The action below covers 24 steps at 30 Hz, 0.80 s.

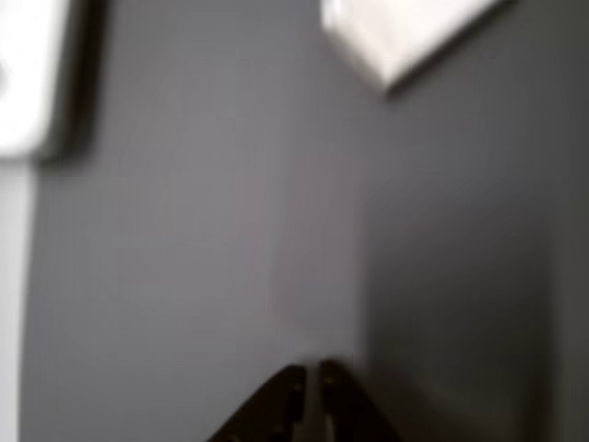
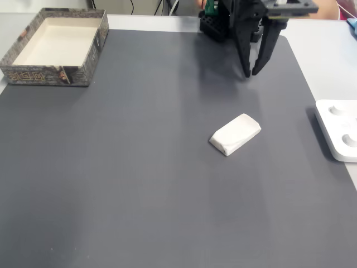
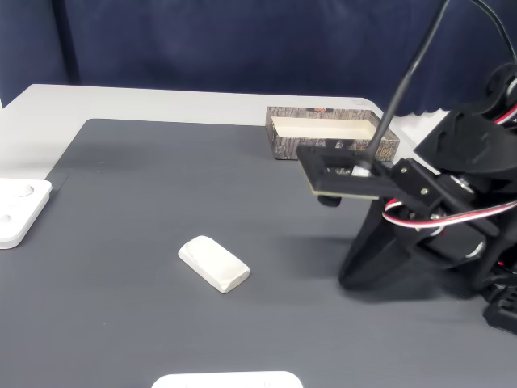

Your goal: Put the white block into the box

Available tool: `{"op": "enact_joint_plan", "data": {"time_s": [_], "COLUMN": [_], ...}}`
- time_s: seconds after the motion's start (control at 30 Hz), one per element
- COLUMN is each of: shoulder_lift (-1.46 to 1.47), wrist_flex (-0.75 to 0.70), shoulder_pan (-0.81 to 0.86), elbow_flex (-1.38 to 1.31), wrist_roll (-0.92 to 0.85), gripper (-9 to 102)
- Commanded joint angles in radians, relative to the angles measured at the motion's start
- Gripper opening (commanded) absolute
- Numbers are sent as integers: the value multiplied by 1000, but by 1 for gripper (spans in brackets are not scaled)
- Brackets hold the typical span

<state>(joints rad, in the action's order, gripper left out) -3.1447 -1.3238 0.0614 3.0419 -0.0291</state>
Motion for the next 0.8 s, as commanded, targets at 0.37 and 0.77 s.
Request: {"op": "enact_joint_plan", "data": {"time_s": [0.37,0.77], "shoulder_lift": [719,1178], "wrist_flex": [29,305], "shoulder_pan": [153,187], "elbow_flex": [-650,-953], "wrist_roll": [48,-176], "gripper": [-2,-2]}}
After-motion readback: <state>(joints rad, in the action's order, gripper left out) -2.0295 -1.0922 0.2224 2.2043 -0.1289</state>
